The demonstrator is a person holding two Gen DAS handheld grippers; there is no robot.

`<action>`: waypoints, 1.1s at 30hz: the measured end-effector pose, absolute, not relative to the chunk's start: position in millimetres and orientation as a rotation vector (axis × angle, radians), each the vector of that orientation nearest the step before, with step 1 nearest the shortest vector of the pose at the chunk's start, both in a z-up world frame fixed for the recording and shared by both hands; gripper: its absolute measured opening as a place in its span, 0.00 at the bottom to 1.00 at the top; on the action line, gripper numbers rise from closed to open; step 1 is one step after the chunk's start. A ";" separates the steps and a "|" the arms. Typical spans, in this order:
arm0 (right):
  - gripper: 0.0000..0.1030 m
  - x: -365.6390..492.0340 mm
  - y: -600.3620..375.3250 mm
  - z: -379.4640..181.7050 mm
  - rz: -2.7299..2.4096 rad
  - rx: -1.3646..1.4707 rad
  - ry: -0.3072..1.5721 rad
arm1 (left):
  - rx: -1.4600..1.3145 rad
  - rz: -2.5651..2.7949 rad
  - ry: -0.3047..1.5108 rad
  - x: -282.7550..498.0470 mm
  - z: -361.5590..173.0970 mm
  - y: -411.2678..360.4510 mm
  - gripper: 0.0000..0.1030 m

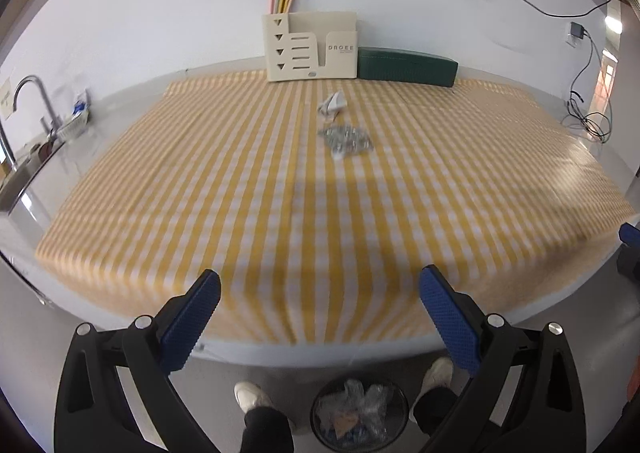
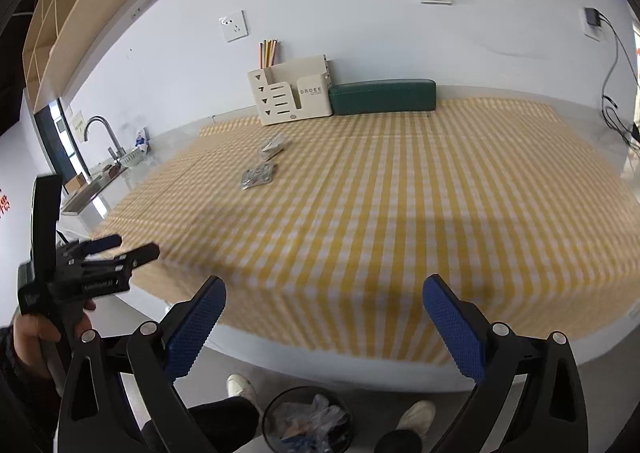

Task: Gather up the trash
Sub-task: 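Grasp the clear plastic strip with the left tool while the right tool grasps the white paper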

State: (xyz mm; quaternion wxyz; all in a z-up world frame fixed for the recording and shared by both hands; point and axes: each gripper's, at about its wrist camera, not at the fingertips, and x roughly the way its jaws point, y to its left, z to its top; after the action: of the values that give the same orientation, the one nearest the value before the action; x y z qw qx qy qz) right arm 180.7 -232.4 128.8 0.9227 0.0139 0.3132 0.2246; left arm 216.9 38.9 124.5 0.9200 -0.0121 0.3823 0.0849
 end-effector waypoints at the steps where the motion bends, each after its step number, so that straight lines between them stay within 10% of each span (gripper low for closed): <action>1: 0.97 190.7 -231.7 127.3 0.460 0.033 0.647 | -0.026 0.169 0.793 236.6 124.4 38.1 0.96; 33: 0.97 342.2 -188.6 135.7 0.420 0.088 0.615 | -0.009 0.046 0.936 451.4 68.7 66.8 0.69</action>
State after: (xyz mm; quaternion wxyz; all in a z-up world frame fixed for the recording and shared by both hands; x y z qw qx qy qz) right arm 342.2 -188.6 135.7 0.9305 0.0432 0.3006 0.2049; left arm 451.4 66.8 68.7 0.8921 -0.0043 0.4512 0.0221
